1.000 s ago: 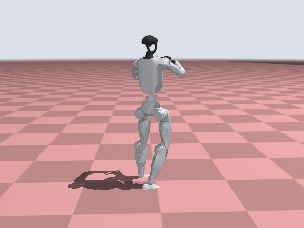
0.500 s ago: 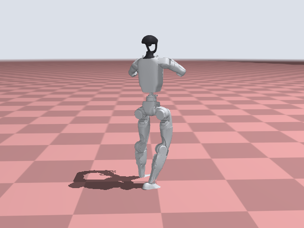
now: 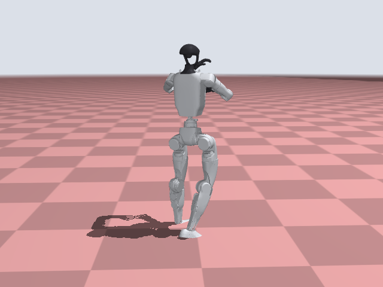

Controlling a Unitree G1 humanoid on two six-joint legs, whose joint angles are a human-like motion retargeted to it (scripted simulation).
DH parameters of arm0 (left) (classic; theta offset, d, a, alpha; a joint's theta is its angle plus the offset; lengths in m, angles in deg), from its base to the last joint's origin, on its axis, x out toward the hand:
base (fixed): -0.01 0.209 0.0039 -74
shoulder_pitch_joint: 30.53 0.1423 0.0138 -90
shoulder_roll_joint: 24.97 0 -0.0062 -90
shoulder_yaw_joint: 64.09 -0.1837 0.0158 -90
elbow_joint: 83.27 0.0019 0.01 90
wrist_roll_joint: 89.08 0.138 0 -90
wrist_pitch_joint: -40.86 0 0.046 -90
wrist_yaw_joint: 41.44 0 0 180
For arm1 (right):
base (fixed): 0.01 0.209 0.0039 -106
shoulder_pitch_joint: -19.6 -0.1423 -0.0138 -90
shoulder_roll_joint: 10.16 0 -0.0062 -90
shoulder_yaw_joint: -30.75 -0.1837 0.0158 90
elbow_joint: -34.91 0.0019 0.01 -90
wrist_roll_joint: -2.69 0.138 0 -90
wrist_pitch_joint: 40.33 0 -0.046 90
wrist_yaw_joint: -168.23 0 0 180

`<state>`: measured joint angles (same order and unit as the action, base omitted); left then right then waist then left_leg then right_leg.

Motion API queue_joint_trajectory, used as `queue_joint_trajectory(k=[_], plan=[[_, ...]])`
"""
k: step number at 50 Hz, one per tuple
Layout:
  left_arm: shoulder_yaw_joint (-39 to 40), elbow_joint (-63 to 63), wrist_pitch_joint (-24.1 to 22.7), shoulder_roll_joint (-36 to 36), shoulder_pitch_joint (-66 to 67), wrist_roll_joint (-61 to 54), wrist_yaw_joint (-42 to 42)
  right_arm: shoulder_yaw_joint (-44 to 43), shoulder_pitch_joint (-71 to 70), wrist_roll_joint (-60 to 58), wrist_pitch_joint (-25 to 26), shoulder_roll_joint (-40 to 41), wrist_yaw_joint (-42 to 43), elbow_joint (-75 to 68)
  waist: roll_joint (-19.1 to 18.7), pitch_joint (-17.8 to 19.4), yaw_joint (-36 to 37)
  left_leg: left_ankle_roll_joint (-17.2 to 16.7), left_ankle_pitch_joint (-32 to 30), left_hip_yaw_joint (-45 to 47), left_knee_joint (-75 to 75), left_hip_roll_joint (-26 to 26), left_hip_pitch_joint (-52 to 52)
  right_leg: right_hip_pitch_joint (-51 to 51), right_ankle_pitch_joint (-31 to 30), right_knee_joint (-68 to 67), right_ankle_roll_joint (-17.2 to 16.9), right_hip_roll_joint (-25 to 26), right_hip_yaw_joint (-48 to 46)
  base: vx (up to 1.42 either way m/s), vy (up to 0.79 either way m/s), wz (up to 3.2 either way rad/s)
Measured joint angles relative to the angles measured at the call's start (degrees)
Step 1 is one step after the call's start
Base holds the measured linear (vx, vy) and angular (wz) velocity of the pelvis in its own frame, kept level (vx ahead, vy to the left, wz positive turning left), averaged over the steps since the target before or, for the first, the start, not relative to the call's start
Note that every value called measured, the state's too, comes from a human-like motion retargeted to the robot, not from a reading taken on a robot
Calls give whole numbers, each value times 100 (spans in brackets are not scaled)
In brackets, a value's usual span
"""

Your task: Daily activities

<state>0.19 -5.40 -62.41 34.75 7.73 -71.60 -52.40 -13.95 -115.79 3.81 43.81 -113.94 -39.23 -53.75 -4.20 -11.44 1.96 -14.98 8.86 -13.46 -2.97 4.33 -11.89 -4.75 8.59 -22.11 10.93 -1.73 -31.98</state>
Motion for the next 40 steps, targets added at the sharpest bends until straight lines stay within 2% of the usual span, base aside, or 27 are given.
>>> queue_joint_trajectory(k=[4,8,13,18,21,24,27,30,35,40], plan=[[-241,3,-69,77,320,-312,139,-252,35,213,23,-278,226,72,43,35,125,7,-10,-18,-9,-14,22,64,-15,43,-11,-17,-113,-1,1,10],[-755,-39,-133,-78,1254,-835,815,-614,-942,551,-25,-446,739,582,151,47,212,55,51,63,1,44,67,96,-30,98,-6,28,-41,-2,1,-23],[-1291,56,-125,-135,2122,-1505,1450,-915,-2501,924,20,80,1481,680,249,40,174,112,81,100,3,90,73,38,-56,53,54,42,67,-1,1,-8],[-1320,165,-146,10,2472,-1883,1532,-1148,-2784,1144,-41,477,1940,526,302,71,85,102,41,90,-10,90,44,-7,-129,8,95,38,59,0,0,0],[-1211,109,-151,-117,2344,-1893,1574,-954,-2365,1189,-48,390,1701,556,311,61,-37,78,67,114,2,110,39,-3,-155,6,80,74,104,0,0,0],[-989,-3,-149,-370,1756,-1536,1391,-420,-1780,1107,37,16,943,649,312,32,-116,29,46,56,1,97,42,30,-204,-14,106,81,56,3,-1,31],[-625,41,-36,-481,800,-904,756,266,-1316,864,186,-425,86,685,284,3,-132,-2,1,-38,-3,37,49,70,-279,-42,168,71,6,4,1,44],[-346,220,172,-351,-112,-389,117,710,-1125,593,294,-645,-401,649,206,13,-104,-2,-32,-113,-7,-19,50,99,-365,-45,220,66,-16,3,1,34],[-503,291,193,-275,-368,-28,161,341,-1319,695,369,-461,-117,686,104,85,15,-2,3,-125,-7,18,37,147,-402,44,228,111,-76,0,0,4],[-1212,-35,-24,-440,428,-360,1134,-96,-1848,1096,468,42,166,353,179,138,117,9,91,-86,-1,125,42,139,-420,67,256,170,-39,0,0,0]])
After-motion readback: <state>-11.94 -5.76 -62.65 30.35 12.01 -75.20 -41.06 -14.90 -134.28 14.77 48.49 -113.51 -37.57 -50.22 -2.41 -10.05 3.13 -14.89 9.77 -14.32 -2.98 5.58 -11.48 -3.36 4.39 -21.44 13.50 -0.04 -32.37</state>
